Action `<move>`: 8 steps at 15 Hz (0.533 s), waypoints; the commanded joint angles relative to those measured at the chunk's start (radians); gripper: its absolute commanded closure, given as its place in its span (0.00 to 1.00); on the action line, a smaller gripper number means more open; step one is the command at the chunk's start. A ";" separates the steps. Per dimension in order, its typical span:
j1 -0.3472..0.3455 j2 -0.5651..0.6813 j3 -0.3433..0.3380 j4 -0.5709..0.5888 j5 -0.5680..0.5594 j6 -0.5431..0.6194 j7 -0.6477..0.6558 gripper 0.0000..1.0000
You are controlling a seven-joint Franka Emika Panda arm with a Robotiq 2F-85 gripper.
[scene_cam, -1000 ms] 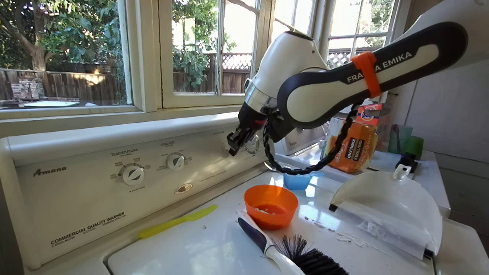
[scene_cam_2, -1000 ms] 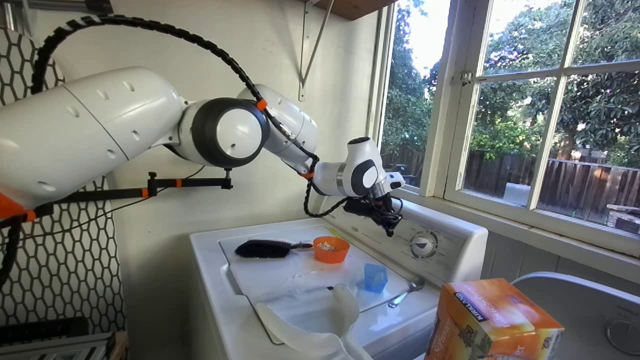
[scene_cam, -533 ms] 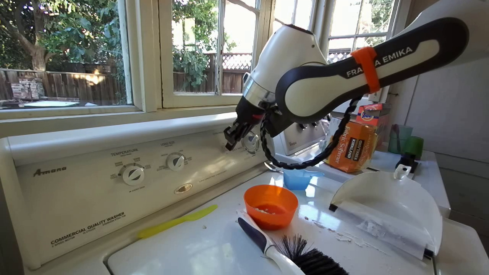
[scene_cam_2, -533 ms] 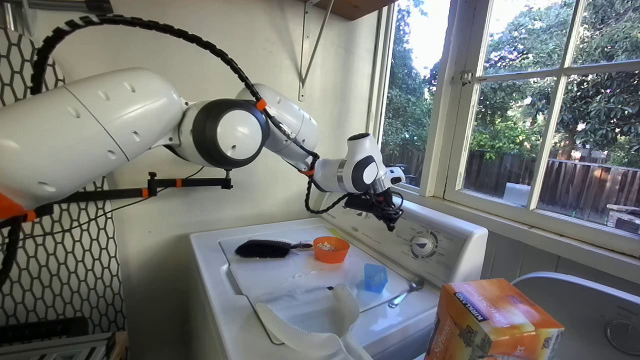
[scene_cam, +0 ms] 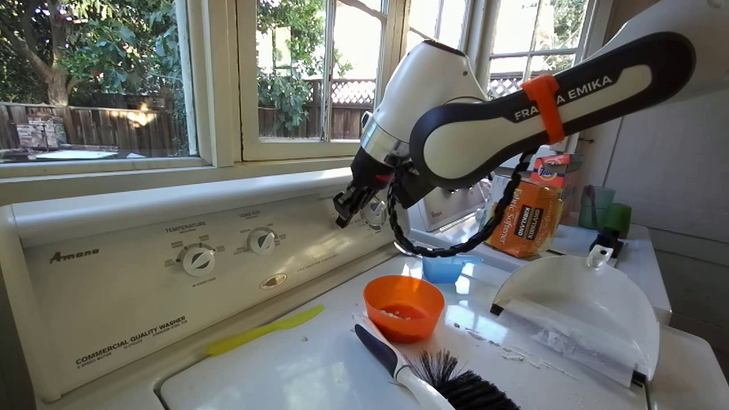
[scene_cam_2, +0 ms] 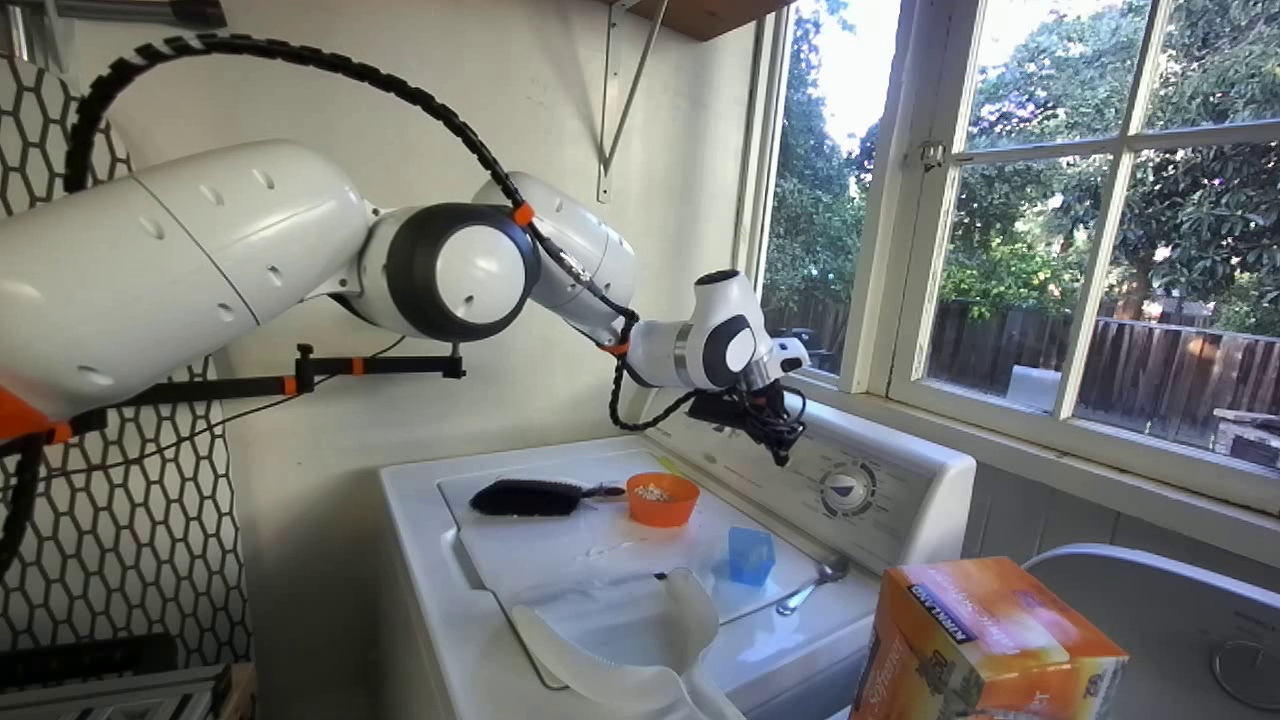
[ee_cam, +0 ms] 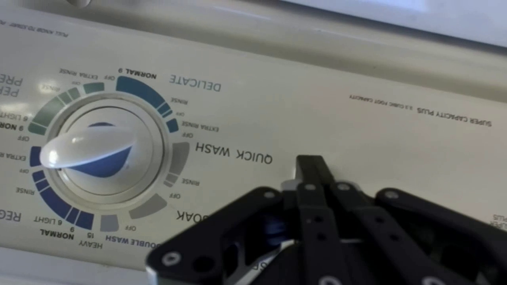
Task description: Press the button on the washer
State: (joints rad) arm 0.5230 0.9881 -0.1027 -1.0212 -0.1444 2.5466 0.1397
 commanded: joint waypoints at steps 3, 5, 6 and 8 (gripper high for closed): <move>-0.002 0.038 -0.002 0.040 0.005 -0.002 0.013 1.00; -0.002 0.040 -0.006 0.041 0.003 -0.001 0.016 1.00; -0.002 0.042 -0.006 0.041 0.003 -0.002 0.017 1.00; -0.004 0.045 -0.005 0.037 0.005 -0.005 0.017 1.00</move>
State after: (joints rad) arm 0.5214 0.9950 -0.1035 -1.0198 -0.1444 2.5466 0.1404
